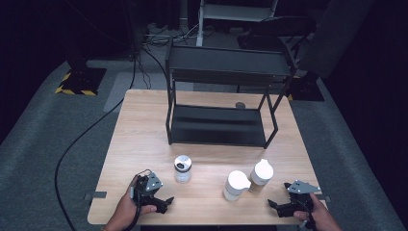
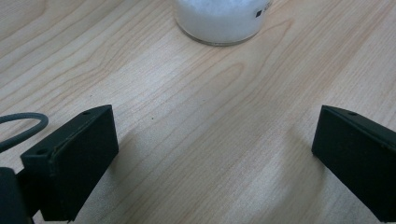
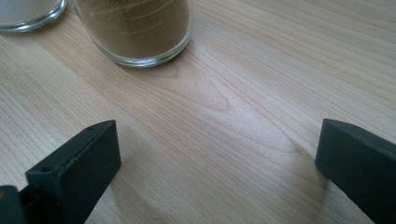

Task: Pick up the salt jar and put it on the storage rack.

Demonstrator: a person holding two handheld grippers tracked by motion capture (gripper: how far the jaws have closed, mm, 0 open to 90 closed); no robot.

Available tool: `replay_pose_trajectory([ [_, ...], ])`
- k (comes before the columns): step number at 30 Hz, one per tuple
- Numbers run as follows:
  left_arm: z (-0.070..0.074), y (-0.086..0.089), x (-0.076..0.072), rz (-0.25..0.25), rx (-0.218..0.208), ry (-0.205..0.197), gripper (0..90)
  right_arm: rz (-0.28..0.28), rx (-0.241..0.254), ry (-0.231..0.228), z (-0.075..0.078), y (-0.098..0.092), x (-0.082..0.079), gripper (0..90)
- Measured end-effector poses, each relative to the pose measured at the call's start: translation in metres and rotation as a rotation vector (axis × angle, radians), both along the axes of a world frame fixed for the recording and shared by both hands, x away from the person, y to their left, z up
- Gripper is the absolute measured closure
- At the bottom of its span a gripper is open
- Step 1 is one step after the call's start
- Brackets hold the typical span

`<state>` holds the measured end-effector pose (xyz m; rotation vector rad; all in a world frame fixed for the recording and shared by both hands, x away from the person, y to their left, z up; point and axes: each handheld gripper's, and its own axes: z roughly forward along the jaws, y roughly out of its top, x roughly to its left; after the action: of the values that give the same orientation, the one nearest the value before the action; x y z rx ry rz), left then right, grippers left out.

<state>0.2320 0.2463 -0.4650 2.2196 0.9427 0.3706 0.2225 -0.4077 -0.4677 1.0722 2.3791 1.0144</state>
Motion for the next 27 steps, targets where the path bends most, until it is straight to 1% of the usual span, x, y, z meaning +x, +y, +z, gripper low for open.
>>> replay_pose_trajectory([
  [5,0.004,-0.003,0.001,-0.004,0.011,0.016,1.2,0.001,0.001,-0.002,0.000,0.000,0.000,0.0],
  [7,0.006,-0.003,0.000,-0.009,0.004,0.012,3.3,0.001,0.001,-0.002,0.000,0.000,0.000,0.0],
  [9,0.008,-0.003,-0.001,0.000,-0.016,0.010,2.0,0.001,0.001,-0.002,0.000,0.000,0.000,0.0],
  [12,0.012,-0.004,-0.003,0.016,-0.016,0.000,2.4,0.000,0.002,-0.002,-0.001,0.000,-0.001,0.0],
  [14,0.013,-0.001,-0.004,0.015,-0.036,-0.003,2.6,0.000,0.002,-0.003,-0.001,-0.001,-0.001,0.0],
  [15,0.014,-0.001,-0.004,0.010,-0.037,-0.004,2.3,0.001,0.002,-0.003,-0.001,-0.001,-0.001,0.0],
  [17,0.016,-0.002,-0.005,0.008,-0.033,-0.014,2.2,0.000,0.002,-0.003,-0.001,-0.001,-0.001,0.0],
  [19,0.019,-0.004,-0.005,0.009,-0.031,-0.012,2.2,0.000,0.002,-0.003,-0.001,-0.001,-0.001,0.0],
  [21,0.021,-0.006,-0.006,0.005,-0.022,-0.018,2.2,0.001,0.002,-0.003,-0.001,-0.001,-0.001,0.0],
  [27,0.025,-0.010,-0.006,-0.001,-0.019,-0.028,2.1,0.001,0.002,-0.003,-0.001,-0.001,-0.001,0.0],
])
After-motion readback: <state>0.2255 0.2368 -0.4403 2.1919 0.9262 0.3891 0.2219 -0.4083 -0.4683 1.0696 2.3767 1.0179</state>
